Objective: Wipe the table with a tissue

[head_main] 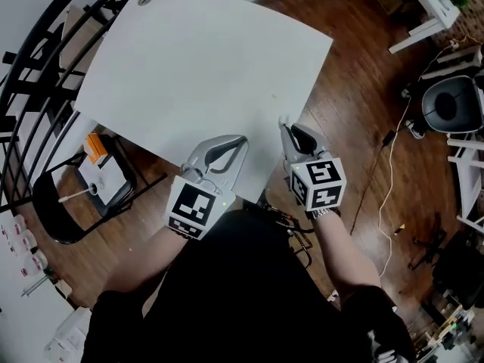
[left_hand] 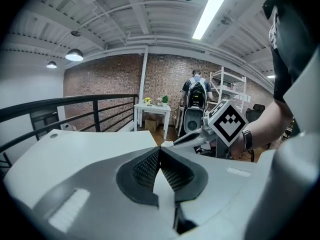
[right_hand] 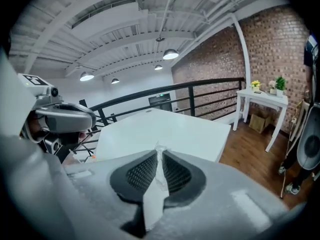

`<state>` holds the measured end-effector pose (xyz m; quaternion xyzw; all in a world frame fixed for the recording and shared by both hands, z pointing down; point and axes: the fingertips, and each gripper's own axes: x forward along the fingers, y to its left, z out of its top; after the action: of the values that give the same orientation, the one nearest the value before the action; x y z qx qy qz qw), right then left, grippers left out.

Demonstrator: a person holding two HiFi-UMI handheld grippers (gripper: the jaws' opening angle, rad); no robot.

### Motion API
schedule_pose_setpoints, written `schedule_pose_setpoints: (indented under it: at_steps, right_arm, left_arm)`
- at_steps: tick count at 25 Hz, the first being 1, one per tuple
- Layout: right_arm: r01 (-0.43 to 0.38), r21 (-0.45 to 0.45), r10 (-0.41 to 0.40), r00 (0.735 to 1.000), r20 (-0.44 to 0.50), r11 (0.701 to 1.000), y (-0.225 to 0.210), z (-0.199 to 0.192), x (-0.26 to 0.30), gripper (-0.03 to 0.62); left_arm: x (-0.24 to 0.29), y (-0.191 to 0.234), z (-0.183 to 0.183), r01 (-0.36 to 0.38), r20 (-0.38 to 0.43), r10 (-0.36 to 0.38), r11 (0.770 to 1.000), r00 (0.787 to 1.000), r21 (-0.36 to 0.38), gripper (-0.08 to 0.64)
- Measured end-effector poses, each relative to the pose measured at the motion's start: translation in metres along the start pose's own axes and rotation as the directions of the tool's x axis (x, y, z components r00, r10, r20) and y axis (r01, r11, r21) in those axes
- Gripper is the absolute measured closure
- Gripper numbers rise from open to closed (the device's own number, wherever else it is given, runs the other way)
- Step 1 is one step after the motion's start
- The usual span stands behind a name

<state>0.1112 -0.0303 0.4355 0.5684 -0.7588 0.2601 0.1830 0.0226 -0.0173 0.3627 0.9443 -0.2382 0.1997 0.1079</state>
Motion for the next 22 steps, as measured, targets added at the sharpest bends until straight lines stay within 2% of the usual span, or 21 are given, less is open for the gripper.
schedule_pose_setpoints:
  at_steps: [8,13,22]
  right_arm:
    - [-0.069,0.017,0.071,0.991,-0.116,0.997,-0.025,-0.024,0.053,0.574]
    - [-0.082,0.020,0.085,0.978,-0.192,0.996,-0.036,-0.041,0.077,0.574]
    - [-0.077,0.021,0.080,0.949,-0.304,0.997,-0.046,-0.062,0.105,0.574]
  left_arm:
    - [0.027,0.003,-0.007,-0.066,-0.043,0.064,0.997,0.997,-0.035,0.545]
    - [0.036,0.007,-0.013,-0.098,-0.070,0.093,0.993,0.993,-0.065,0.545]
    - [0.048,0.016,-0.021,-0.109,-0.088,0.101,0.990,0.991,-0.090,0.545]
